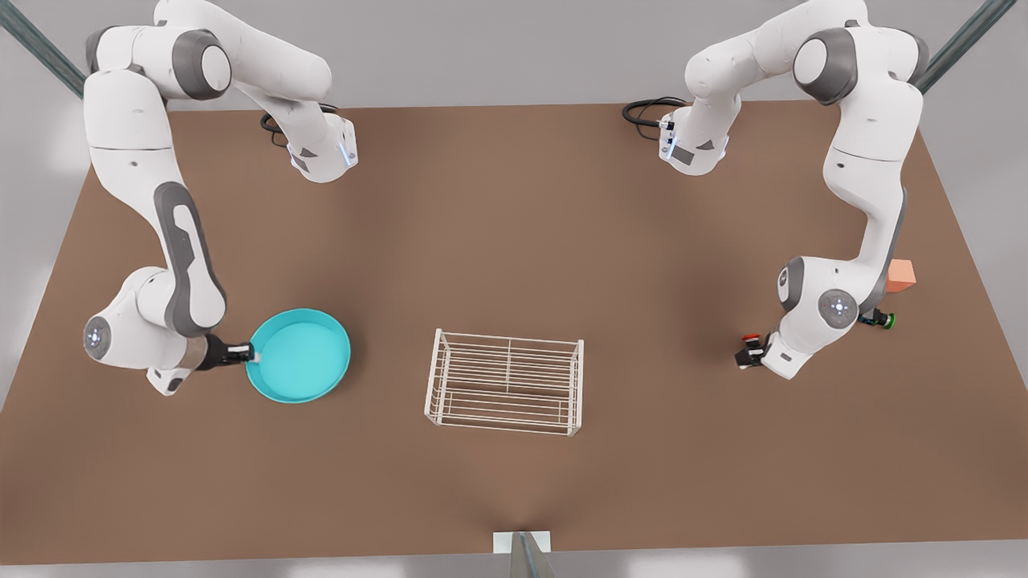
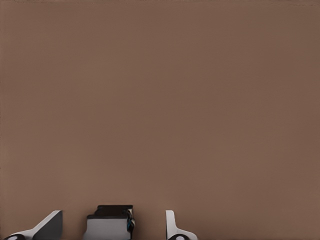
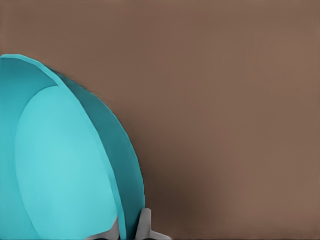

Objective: Place the plate on the shelf with right arm and place the red button switch in the plate with left arm

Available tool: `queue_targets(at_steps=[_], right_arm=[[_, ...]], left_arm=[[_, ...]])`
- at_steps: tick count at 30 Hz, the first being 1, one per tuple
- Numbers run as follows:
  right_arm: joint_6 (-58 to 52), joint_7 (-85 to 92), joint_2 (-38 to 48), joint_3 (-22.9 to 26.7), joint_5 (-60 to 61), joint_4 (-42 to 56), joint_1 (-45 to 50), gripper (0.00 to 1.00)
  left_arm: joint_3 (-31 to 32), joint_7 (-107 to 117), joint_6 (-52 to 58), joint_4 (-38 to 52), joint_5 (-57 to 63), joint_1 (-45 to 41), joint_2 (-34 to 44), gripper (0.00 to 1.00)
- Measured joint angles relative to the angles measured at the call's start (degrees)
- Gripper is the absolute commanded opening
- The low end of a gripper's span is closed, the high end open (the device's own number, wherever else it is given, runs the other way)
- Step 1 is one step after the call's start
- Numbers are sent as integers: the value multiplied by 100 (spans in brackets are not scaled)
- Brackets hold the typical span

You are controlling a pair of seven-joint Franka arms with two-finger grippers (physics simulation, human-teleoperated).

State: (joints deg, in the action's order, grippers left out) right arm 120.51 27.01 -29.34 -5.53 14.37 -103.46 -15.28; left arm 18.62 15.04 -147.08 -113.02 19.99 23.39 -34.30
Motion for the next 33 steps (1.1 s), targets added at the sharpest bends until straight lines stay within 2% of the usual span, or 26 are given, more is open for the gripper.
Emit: queue_targets(at_steps=[9,12,16,19,25,33], right_arm=[[-1177,-85,409,-63,-86,1074,263,22],[-1493,-315,565,-316,-99,1220,457,22],[-1872,-825,647,-412,-108,1602,1008,22],[-2007,-1356,678,-757,-116,1652,1258,22],[-1716,-2788,372,-894,-115,2001,2542,22],[-855,-4526,-584,-873,-344,2687,2987,22]], left_arm=[[-2,7,-112,-169,40,94,73,100],[-1,-23,-117,-240,49,186,183,100],[38,-52,-99,-354,45,199,350,100],[70,-61,-92,-485,41,181,460,100],[80,-71,-225,-584,40,156,351,100],[71,-78,-395,-608,46,158,229,100]])
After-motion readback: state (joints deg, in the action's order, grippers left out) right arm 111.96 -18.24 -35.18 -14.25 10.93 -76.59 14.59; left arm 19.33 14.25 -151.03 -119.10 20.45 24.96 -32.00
